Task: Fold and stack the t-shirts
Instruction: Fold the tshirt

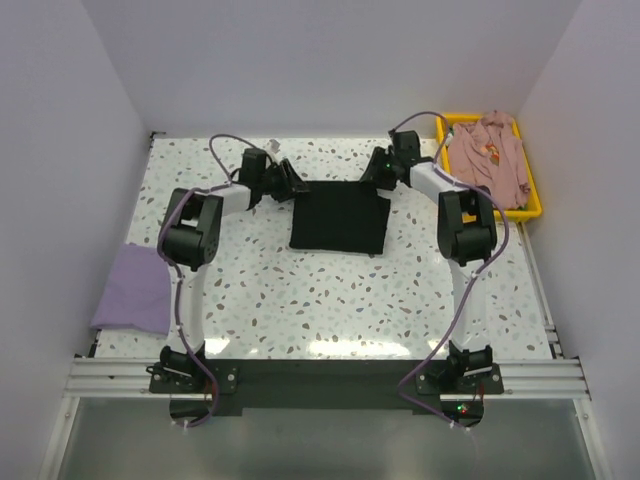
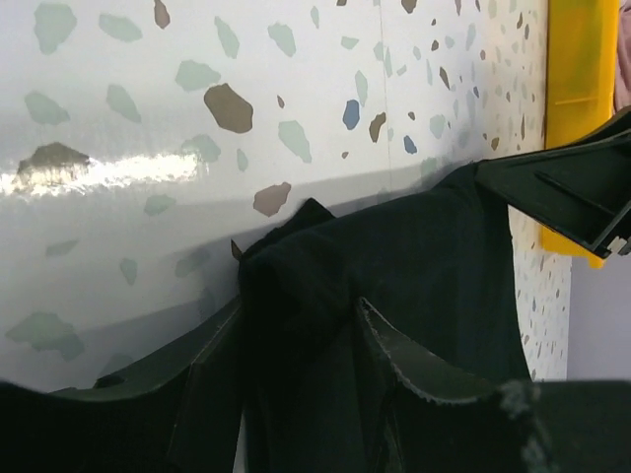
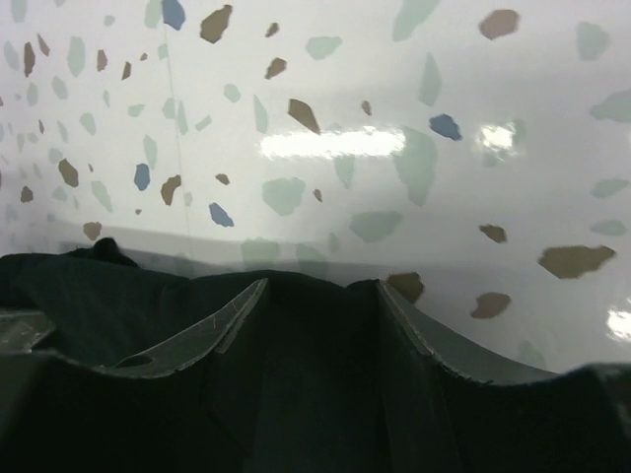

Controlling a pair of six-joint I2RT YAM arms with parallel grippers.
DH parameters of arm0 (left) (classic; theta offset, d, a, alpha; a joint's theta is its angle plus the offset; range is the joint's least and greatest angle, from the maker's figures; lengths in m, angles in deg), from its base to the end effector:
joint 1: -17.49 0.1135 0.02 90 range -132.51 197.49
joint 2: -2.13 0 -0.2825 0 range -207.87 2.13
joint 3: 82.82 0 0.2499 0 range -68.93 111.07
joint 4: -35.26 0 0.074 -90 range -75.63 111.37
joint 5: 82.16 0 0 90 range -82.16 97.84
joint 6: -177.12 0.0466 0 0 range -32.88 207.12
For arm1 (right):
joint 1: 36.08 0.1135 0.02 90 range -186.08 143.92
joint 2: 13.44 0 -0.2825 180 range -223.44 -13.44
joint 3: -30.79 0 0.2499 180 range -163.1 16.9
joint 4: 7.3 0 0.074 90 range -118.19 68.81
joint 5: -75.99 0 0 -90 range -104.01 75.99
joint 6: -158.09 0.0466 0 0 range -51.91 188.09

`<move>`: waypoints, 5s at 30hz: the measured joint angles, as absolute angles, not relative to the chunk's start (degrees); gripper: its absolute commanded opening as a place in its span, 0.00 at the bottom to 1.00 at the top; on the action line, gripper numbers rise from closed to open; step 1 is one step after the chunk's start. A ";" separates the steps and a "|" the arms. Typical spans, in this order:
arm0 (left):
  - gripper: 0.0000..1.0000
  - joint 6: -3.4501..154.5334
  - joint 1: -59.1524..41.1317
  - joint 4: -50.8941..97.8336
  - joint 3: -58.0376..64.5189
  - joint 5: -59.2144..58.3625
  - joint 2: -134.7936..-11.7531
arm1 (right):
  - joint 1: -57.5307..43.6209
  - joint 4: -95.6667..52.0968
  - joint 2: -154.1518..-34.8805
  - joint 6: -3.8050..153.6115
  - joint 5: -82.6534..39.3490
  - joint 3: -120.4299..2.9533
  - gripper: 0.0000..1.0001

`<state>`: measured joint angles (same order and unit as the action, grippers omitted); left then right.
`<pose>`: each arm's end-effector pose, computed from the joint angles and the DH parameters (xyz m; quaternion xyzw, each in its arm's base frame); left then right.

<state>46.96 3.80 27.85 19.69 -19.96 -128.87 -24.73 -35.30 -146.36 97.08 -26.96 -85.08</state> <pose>0.4984 -0.1438 0.1399 -0.0916 0.8666 -0.3907 0.2967 0.5231 0.1157 0.1626 0.0982 0.9139 0.2288 0.3206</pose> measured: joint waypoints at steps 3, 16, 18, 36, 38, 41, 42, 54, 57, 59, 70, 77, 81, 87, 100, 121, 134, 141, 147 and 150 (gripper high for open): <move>0.44 43.64 3.45 33.66 12.78 -19.15 -126.27 | -23.57 -35.08 -148.22 96.99 -28.25 -87.79 0.49; 0.39 36.84 3.16 36.57 -11.11 -9.86 -106.11 | -17.80 -27.23 -139.60 100.40 -30.70 -71.40 0.47; 0.40 36.84 3.16 36.61 -12.55 -9.20 -103.75 | -17.75 -26.66 -136.83 100.99 -31.11 -67.11 0.48; 0.42 40.77 3.14 30.62 -6.45 -6.64 -107.43 | -17.58 -29.42 -134.84 100.32 -27.18 -66.06 0.54; 0.40 41.21 3.14 30.25 -6.19 -6.45 -108.17 | -17.58 -29.70 -134.84 100.10 -26.68 -66.28 0.51; 0.33 41.45 3.14 30.01 -6.10 -6.27 -108.78 | -17.58 -30.10 -134.84 99.90 -25.96 -66.35 0.37; 0.29 41.56 3.14 29.94 -6.10 -6.25 -108.82 | -17.56 -30.34 -134.84 99.75 -25.50 -66.35 0.31; 0.00 41.89 2.55 30.86 -6.01 -6.69 -108.80 | -17.21 -32.92 -130.05 100.08 -23.07 -63.66 0.03; 0.00 41.87 2.31 31.06 -6.01 -6.78 -108.63 | -17.03 -34.36 -125.75 100.19 -22.22 -62.46 0.03; 0.00 41.84 2.20 31.08 -6.01 -6.89 -108.19 | -16.79 -35.06 -122.97 100.23 -21.83 -61.95 0.03; 0.00 41.74 0.87 30.88 -4.48 -8.35 -105.09 | -15.46 -39.95 -113.66 100.69 -16.23 -56.16 0.02; 0.00 41.98 -0.88 31.08 1.37 -10.99 -110.81 | -15.46 -41.24 -111.65 101.21 -12.56 -51.66 0.02; 0.02 42.43 -1.34 30.93 2.93 -11.83 -115.88 | -15.63 -41.33 -113.03 101.37 -10.92 -51.00 0.03; 0.37 43.59 -1.34 30.43 3.98 -13.29 -119.03 | -17.34 -41.11 -118.60 101.48 -10.94 -51.00 0.30; 0.60 46.87 -1.19 28.26 6.62 -12.15 -117.87 | -20.03 -40.61 -102.86 102.68 -12.12 -39.29 0.55; 0.56 51.37 -8.40 20.81 7.91 -5.90 -110.16 | -20.09 -12.11 -88.87 110.76 -26.02 -6.96 0.39; 0.54 51.29 -9.91 21.01 7.91 -7.26 -115.77 | -19.02 -2.78 -92.85 112.19 -27.31 -5.17 0.32; 0.54 51.22 -9.91 21.46 7.91 -7.78 -116.34 | -18.02 -1.79 -92.77 112.01 -27.27 -4.58 0.30; 0.54 51.18 -9.91 22.12 8.13 -8.31 -117.35 | -17.71 -0.65 -91.69 111.75 -28.10 -3.66 0.33; 0.54 51.16 -9.91 22.54 8.26 -8.48 -117.70 | -17.71 0.31 -91.80 111.55 -29.69 -3.66 0.33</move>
